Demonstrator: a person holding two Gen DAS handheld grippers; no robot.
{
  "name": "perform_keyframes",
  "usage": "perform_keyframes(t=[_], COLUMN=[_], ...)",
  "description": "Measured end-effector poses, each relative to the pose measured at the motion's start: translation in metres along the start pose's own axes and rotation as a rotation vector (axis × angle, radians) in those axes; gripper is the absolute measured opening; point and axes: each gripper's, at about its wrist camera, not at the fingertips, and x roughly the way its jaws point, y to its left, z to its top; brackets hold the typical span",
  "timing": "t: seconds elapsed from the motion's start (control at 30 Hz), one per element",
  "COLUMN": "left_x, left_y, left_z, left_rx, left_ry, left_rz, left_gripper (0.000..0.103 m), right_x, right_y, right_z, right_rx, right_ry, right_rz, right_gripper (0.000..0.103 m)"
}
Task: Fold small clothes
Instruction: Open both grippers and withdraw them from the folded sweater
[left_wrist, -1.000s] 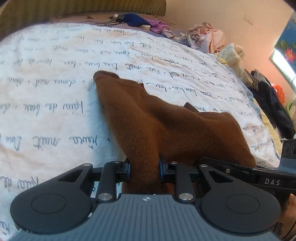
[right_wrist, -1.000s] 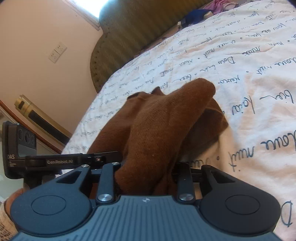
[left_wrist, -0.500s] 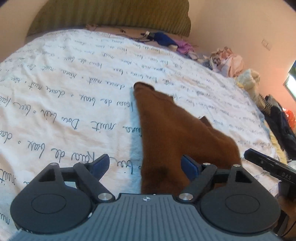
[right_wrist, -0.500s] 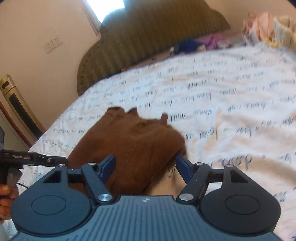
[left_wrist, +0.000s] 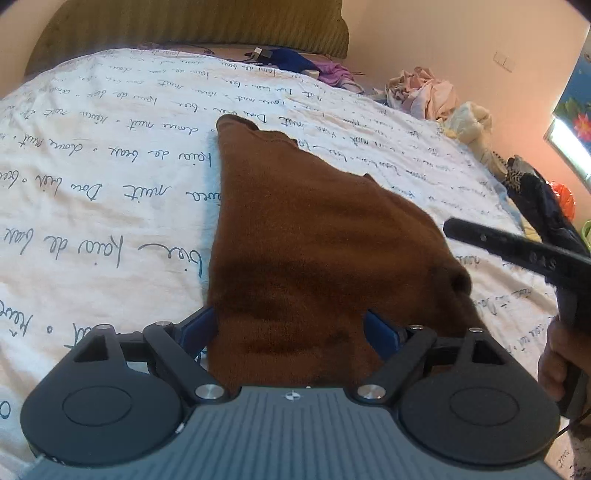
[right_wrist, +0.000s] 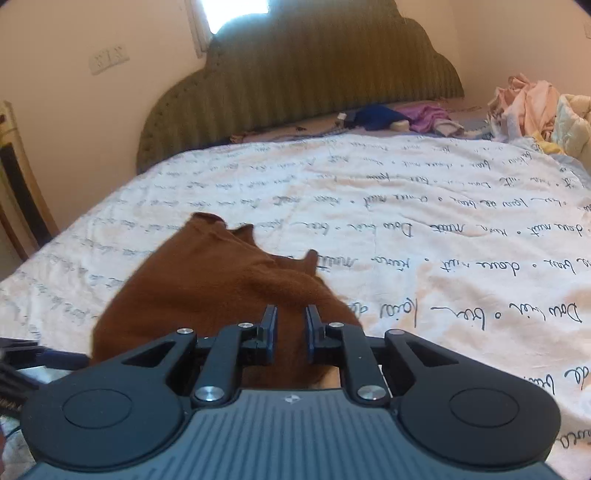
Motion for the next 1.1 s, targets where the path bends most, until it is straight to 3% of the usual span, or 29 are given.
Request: perform_keyframes(t=[0.1,0.2,0.3,0.37,0.43,0.5,0.57,0.6,0.67,0.7,0.73,0.77,0.8,0.83,1.1], left_x=[0.008,0.015,0.005,-0.004,-0.011,-0.009,-0.001,-0.003,-0.014,-0.02,-0.024,-0.029,-0.033,-0.036,-0.031], left_y=[0.001,-0.005,0.0,0.001,0.0,-0.002,0.0,0.001,0.005,0.006,0.006,0.005,0.004,0.002,-0.008], left_z=[-0.009,-0.023,-0.024,-0.023,-0.023,-0.024,-0.028,-0.031,-0.033,-0.034,-0.035,-0.037,-0.039,-0.042,-0.07], left_rx=[0.022,0.108,0.07,0.053,0.047,0.063,0.086,0.084,0.059,0.049,0.043,0.039,0.039,0.043,0.049], left_ry=[0.036,0.024,0.028,0.018,0.006,0.02,0.059,0.056,0.049,0.053,0.056,0.052,0.048,0.049,0.033], left_rz=[0.018,0.058,0.046,0.042,0.021,0.031,0.058,0.059,0.048,0.046,0.046,0.045,0.045,0.053,0.157], left_gripper=[0.086,0.089,0.088,0.086,0.087,0.087,0.088,0.088,0.093,0.1,0.103,0.103,0.103,0.103,0.103], right_x=[-0.025,-0.001,-0.018,-0.038,-0.049,-0.041,-0.016,-0.016,-0.029,-0.04,-0.05,-0.058,-0.065,-0.069,-0.06], right_y=[0.024,0.03,0.01,0.016,0.027,0.039,0.039,0.029,0.021,0.025,0.031,0.035,0.037,0.041,0.07], right_z=[-0.02,-0.046,-0.055,-0.051,-0.051,-0.06,-0.075,-0.079,-0.073,-0.071,-0.07,-0.07,-0.072,-0.075,-0.112], right_rx=[-0.058,-0.156,-0.034,-0.038,-0.041,-0.088,-0.156,-0.12,-0.019,-0.034,-0.051,-0.039,-0.008,0.01,0.038], right_ry=[-0.029,0.099,0.072,0.019,-0.008,0.029,0.119,0.08,0.07,0.044,0.03,0.035,0.046,0.052,0.134], right_rz=[0.085,-0.047,0.0,-0.015,0.025,0.049,-0.019,0.004,0.029,0.012,-0.014,-0.039,-0.055,-0.059,-0.129], right_gripper=[0.014,0.013,0.015,0.015,0.015,0.015,0.016,0.016,0.021,0.022,0.032,0.055,0.069,0.09,0.091])
